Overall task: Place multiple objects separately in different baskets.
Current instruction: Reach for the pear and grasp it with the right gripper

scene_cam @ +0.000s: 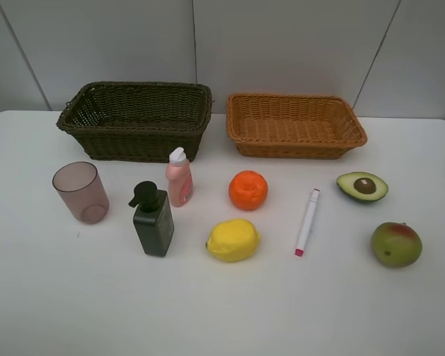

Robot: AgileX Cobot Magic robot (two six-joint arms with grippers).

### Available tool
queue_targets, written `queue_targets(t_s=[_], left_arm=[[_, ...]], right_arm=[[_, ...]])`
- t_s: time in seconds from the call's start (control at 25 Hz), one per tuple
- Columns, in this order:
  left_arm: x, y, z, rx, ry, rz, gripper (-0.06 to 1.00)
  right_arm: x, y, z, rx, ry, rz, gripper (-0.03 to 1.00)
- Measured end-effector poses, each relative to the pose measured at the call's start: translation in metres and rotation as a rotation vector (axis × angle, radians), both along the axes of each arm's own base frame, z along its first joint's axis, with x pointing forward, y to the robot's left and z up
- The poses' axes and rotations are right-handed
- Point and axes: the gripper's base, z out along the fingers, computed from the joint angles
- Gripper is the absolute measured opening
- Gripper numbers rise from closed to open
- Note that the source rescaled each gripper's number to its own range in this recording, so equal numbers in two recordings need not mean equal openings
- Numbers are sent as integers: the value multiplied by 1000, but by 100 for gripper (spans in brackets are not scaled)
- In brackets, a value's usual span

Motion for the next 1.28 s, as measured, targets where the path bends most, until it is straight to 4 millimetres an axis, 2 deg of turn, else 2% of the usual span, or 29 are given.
queue_targets(t_s=[0.16, 0.36, 0.72, 1.0, 1.28], left_arm=[[0, 0, 0, 0, 0, 0, 89], [0, 0, 0, 0, 0, 0, 89], [0, 0, 0, 0, 0, 0, 89], [0, 0, 0, 0, 0, 0, 89], [0, 0, 0, 0, 0, 0, 89]], right_arm=[[24, 3, -12, 3, 96, -75, 100], [44, 2, -28, -25, 171, -167, 100], [64, 9, -54, 47, 319, -264, 100], [83, 1, -80, 59, 436, -351, 100], [103, -3, -103, 68, 455, -375, 100]])
